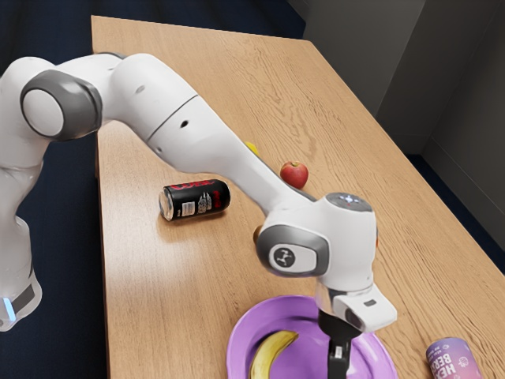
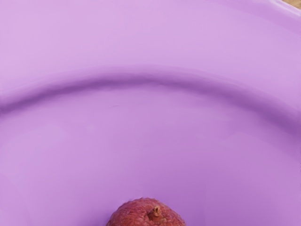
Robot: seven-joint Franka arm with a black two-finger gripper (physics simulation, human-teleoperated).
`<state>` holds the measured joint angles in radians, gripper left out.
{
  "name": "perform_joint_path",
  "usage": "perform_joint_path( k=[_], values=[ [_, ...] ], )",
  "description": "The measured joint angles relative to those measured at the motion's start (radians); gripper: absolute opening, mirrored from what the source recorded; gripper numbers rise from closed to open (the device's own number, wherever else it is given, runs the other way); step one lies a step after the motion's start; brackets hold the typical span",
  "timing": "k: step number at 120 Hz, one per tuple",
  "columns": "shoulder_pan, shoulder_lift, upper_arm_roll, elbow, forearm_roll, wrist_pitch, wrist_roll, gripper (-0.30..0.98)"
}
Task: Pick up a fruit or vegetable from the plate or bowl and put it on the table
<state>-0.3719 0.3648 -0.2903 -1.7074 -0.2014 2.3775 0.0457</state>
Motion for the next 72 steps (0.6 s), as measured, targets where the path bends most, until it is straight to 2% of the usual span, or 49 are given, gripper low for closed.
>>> perform_joint_path(
  k=[26, 34, 42, 52, 72],
  values=[
    [0.004, 0.008, -0.006, 0.009, 0.004, 0.000, 0.004, 0.69],
    [0.004, 0.013, -0.005, 0.010, 0.012, 0.001, 0.006, 0.73],
    [0.005, 0.020, -0.004, 0.019, 0.024, 0.001, 0.012, 0.86],
    [0.004, 0.022, -0.004, 0.031, 0.040, 0.001, 0.018, 0.69],
    [0.004, 0.021, -0.007, 0.039, 0.070, 0.000, 0.017, 0.69]
  ],
)
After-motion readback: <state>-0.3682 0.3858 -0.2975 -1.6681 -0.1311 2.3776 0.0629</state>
